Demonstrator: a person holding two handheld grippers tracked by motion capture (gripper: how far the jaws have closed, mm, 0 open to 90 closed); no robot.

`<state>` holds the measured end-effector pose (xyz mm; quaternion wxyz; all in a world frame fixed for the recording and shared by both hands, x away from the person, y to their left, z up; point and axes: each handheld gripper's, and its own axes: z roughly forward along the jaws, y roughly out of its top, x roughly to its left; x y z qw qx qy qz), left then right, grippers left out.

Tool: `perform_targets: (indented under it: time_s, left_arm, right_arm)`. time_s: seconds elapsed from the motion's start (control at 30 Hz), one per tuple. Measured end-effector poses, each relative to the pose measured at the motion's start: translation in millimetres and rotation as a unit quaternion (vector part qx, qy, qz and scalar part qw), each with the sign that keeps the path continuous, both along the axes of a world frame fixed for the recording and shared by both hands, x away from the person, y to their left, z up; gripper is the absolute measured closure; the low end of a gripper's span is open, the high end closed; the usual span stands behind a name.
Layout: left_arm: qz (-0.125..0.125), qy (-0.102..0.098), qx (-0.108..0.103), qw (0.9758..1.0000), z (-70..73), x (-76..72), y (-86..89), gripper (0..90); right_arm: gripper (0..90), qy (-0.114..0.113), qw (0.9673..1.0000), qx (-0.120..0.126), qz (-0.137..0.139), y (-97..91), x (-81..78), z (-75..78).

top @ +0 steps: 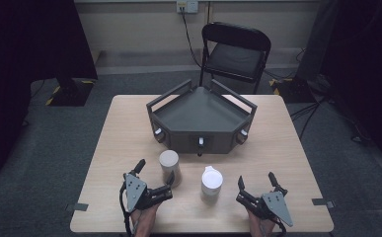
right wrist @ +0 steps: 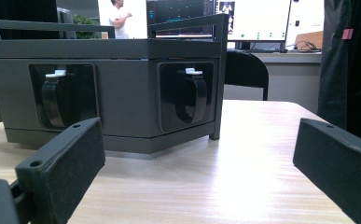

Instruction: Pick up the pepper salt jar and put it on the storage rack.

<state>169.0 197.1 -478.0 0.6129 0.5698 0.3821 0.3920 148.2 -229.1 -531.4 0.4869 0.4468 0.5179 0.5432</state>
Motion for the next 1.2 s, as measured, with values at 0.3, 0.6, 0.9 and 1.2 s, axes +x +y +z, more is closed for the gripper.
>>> perform_targets:
  time_s: [0.3, 0.6, 0.9, 1.2]
  left_arm:
    - [-0.010, -0.004, -0.004, 0.9999, 8.1, 10.0, -3.2, 0.1]
    - [-0.025, 0.010, -0.016, 0.9995, 8.3, 20.6, -5.4, 3.4]
    - [-0.027, 0.029, -0.007, 0.9992, 6.3, 30.4, -11.0, 6.5]
    - [-0.020, 0.064, 0.011, 0.9977, 4.8, 38.2, -16.2, 11.5]
  right_arm:
    - [0.6, 0.000, 1.0000, 0.000, -0.001, 0.2, 0.0, 0.0]
    - [0.6, 0.000, 1.0000, 0.000, -0.001, 0.3, -0.1, 0.0]
    - [0.6, 0.000, 1.0000, 0.000, -0.002, 0.7, -0.1, 0.0]
    - [0.6, 0.000, 1.0000, 0.000, -0.002, 0.8, -0.1, 0.0]
